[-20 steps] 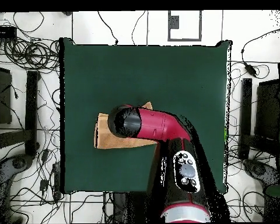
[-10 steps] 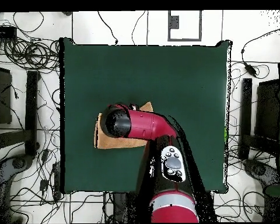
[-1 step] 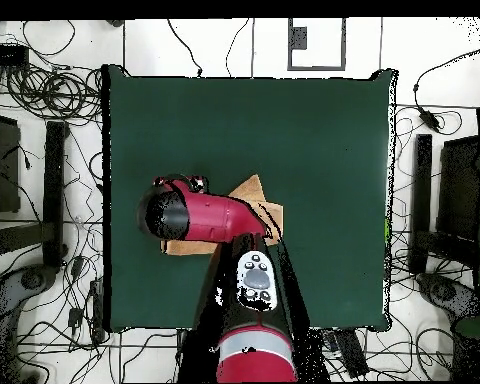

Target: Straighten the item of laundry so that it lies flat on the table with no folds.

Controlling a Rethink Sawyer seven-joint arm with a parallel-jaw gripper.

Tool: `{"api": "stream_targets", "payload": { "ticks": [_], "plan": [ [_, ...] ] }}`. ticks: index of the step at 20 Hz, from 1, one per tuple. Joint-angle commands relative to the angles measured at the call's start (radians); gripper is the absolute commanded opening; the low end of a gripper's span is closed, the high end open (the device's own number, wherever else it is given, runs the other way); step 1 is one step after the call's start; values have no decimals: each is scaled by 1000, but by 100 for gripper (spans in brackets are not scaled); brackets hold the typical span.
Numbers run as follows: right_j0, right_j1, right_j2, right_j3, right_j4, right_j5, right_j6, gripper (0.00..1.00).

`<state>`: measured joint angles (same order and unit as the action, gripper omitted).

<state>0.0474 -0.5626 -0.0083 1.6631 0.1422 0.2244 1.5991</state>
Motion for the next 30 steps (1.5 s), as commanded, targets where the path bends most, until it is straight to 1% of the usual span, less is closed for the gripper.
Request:
{"api": "stream_targets", "payload": {
  "ticks": [1,3,8,14,18,23,28,30],
  "plan": [
    [45,43,40,90,89,-81,322,100],
    [46,46,31,83,88,-72,307,100],
    [0,49,65,96,60,-67,260,100],
    [-24,47,79,99,46,-45,232,100],
    [-52,58,105,103,30,-37,204,100],
    [-72,58,119,97,-10,15,138,100],
    [-51,57,91,49,-16,84,116,100],
    [-55,65,94,36,-12,92,114,100]
  ]
}}
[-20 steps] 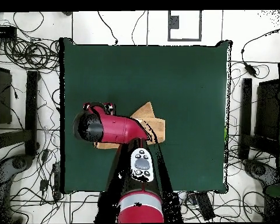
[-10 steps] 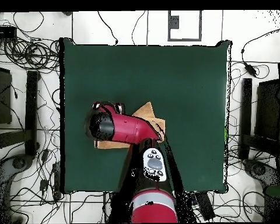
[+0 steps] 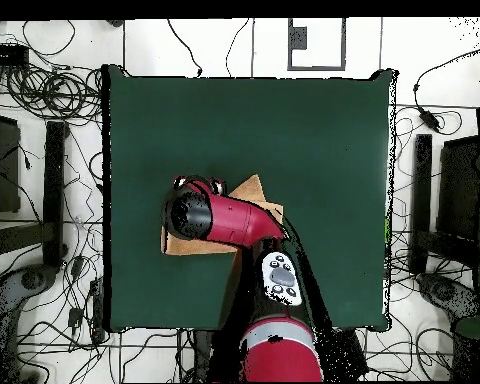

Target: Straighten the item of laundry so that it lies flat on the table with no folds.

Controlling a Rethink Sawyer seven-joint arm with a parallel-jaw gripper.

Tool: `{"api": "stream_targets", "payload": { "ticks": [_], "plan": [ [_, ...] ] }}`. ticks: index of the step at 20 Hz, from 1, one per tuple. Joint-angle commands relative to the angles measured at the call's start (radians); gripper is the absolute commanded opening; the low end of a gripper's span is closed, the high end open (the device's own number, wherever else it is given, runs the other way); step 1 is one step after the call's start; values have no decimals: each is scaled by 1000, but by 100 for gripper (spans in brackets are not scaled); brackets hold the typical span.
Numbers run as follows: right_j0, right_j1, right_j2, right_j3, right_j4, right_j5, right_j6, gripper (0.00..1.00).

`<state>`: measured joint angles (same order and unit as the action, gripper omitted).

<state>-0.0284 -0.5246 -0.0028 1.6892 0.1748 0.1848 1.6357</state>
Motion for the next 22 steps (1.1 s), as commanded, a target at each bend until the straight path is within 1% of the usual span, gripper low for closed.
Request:
{"api": "stream_targets", "payload": {
  "ticks": [1,10,16,20,22],
  "plan": [
    [22,28,87,7,-44,134,77,100],
    [24,20,76,-15,-54,167,61,100],
    [-7,40,107,-35,-85,167,23,100],
    [-30,40,141,-39,-125,182,-14,100],
    [-41,44,160,-65,-176,195,-75,100]
  ]
}}
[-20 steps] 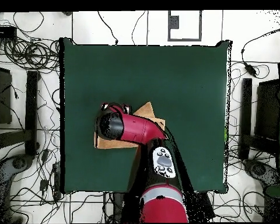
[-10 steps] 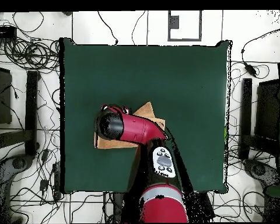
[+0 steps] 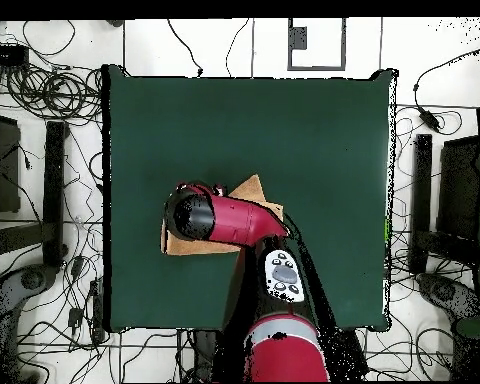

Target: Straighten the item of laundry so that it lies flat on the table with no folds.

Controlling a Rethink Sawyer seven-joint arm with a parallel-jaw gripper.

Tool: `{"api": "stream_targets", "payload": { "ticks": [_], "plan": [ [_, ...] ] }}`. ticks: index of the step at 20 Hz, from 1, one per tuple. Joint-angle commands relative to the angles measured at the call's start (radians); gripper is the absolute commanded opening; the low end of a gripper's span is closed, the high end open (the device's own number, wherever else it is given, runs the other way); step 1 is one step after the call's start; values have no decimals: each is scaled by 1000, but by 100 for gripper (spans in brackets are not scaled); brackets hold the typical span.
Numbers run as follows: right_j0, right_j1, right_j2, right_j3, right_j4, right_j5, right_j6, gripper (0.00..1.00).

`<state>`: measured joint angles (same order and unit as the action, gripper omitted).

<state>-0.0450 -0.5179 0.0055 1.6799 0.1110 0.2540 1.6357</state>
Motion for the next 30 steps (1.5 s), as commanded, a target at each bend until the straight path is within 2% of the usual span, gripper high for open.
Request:
{"api": "stream_targets", "payload": {
  "ticks": [1,3,7,13,18,26,30],
  "plan": [
    [-38,39,174,-64,-143,131,-115,100],
    [-60,44,209,-86,-211,145,-187,100],
    [-136,77,349,-142,-356,240,-385,100],
    [-195,69,452,-117,-457,280,-342,100],
    [-247,82,540,-101,-533,306,-377,100],
    [-370,182,713,-130,-614,398,-509,100],
    [-382,196,737,-145,-645,415,-504,100]
  ]
}}
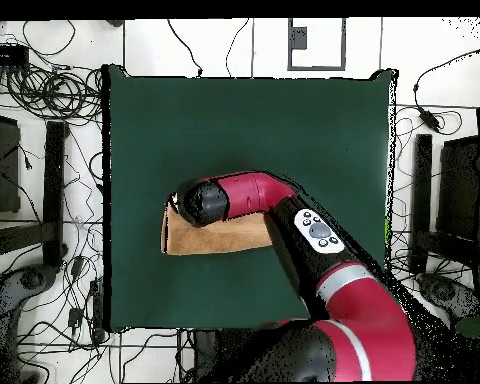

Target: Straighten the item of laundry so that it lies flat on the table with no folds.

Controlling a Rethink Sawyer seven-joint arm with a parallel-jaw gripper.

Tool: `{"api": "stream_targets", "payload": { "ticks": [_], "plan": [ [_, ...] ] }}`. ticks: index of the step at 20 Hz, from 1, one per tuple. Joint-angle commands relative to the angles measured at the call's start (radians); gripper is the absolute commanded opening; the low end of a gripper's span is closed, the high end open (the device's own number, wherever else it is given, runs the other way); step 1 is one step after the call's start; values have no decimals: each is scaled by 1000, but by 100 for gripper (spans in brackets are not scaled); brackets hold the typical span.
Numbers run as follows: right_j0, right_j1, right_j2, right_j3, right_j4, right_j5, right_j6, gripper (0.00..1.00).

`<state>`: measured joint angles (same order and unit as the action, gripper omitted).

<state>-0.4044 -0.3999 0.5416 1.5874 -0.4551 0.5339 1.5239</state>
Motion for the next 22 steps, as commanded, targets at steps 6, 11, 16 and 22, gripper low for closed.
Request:
{"api": "stream_targets", "payload": {
  "ticks": [6,11,16,22],
  "plan": [
    [-32,130,218,-102,-70,245,-443,100],
    [-44,154,226,-117,-71,308,-474,100],
    [-66,184,252,-116,-74,345,-515,100],
    [-99,170,270,-61,-96,342,-506,100]
  ]
}}
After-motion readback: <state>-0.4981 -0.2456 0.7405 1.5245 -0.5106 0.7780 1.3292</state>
